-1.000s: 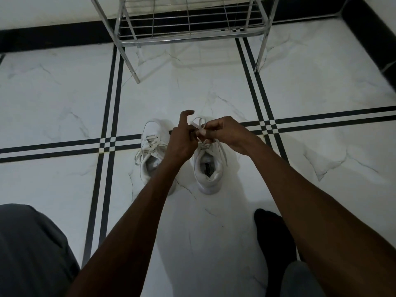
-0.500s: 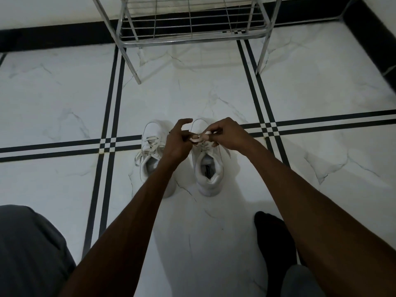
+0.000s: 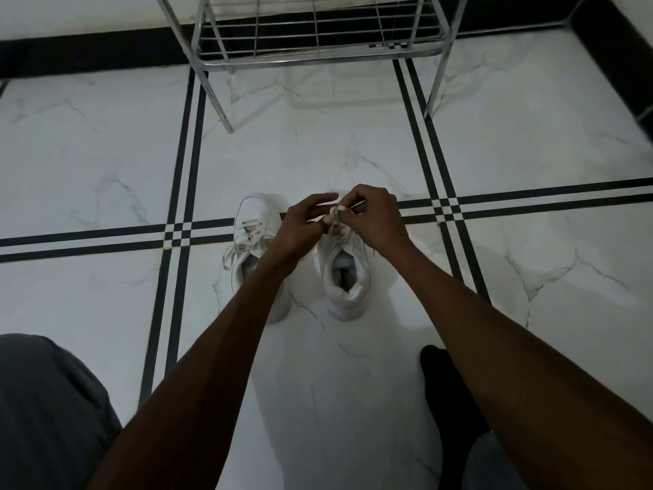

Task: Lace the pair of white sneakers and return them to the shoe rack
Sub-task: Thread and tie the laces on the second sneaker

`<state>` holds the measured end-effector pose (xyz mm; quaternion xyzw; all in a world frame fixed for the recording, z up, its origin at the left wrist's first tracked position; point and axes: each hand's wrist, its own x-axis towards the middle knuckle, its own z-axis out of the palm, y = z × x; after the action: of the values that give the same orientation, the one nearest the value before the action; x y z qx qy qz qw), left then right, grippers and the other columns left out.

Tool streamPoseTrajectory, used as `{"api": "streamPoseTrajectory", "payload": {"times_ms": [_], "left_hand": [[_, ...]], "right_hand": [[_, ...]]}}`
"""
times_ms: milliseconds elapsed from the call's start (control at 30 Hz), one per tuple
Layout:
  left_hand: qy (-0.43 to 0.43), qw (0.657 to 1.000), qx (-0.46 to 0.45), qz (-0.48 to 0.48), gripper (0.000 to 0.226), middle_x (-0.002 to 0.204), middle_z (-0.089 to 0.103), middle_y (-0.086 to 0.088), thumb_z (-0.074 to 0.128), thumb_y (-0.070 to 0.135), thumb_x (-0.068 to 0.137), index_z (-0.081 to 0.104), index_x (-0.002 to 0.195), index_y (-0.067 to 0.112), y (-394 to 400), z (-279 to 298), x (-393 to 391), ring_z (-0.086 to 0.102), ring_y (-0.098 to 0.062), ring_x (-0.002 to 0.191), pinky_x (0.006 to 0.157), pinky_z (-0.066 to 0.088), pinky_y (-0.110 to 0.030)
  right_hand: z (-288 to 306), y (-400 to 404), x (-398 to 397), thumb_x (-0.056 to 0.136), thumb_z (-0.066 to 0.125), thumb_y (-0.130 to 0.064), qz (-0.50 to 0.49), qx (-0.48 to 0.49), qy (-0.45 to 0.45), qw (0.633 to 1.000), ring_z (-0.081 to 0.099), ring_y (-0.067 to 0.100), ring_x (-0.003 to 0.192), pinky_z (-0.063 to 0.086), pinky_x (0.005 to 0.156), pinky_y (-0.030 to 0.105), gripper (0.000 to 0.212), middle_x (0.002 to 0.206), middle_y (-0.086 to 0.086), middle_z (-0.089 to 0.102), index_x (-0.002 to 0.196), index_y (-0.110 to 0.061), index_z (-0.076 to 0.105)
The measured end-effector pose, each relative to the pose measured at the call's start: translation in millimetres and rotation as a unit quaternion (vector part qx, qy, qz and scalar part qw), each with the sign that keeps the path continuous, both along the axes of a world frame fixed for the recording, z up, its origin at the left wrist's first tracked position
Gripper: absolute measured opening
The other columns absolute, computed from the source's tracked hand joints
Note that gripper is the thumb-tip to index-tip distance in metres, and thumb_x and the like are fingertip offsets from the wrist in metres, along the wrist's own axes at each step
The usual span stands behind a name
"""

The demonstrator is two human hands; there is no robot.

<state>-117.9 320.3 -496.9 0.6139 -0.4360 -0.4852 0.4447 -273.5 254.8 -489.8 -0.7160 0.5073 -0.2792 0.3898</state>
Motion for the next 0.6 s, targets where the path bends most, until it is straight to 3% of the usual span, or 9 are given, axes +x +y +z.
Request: {"api": "streamPoseTrajectory", "payload": {"times_ms": [167, 300, 467, 600], "left_hand": [[-0.078, 0.997, -0.017, -0.012, 0.025, 0.105, 0.078, -0.001, 0.070, 0.009, 0.094, 0.075, 0.117, 0.015, 0, -2, -1, 0.073, -0.009, 0.099, 0.089, 0.059, -0.026], [-0.192, 0.981, -0.018, 0.037, 0.019, 0.097, 0.081, -0.010, 0.077, 0.015, 0.088, 0.082, 0.106, 0.009, -3, 1, -1, 0.078, -0.020, 0.089, 0.079, 0.059, -0.021], [-0.277, 0.959, -0.003, 0.052, 0.017, 0.093, 0.082, -0.001, 0.076, 0.030, 0.088, 0.084, 0.099, 0.020, 6, -2, 7, 0.076, -0.016, 0.088, 0.084, 0.060, -0.040], [-0.440, 0.894, 0.030, 0.074, 0.017, 0.093, 0.081, -0.002, 0.074, 0.035, 0.088, 0.083, 0.100, 0.027, 28, -5, 18, 0.070, -0.026, 0.095, 0.088, 0.052, -0.045]], "right_hand": [[6, -5, -8, 0.078, 0.084, -0.020, 0.017, 0.112, -0.070, 0.991, 0.076, 0.020, 0.081, 0.059, 0.061, 0.027, 0.015, 0.092, 0.005, 0.079, 0.086, -0.012, 0.074], [15, -7, -20, 0.075, 0.088, -0.023, 0.011, 0.158, -0.073, 0.985, 0.074, 0.019, 0.078, 0.061, 0.063, 0.029, 0.026, 0.091, 0.009, 0.079, 0.090, -0.005, 0.076], [13, -6, -46, 0.086, 0.078, -0.017, -0.029, 0.298, -0.086, 0.950, 0.078, 0.021, 0.089, 0.061, 0.076, 0.029, 0.010, 0.098, 0.014, 0.079, 0.086, -0.010, 0.072], [2, -8, -77, 0.094, 0.068, -0.014, -0.149, 0.390, -0.066, 0.906, 0.070, 0.012, 0.081, 0.050, 0.070, 0.023, 0.005, 0.093, 0.007, 0.076, 0.093, -0.012, 0.064]]}}
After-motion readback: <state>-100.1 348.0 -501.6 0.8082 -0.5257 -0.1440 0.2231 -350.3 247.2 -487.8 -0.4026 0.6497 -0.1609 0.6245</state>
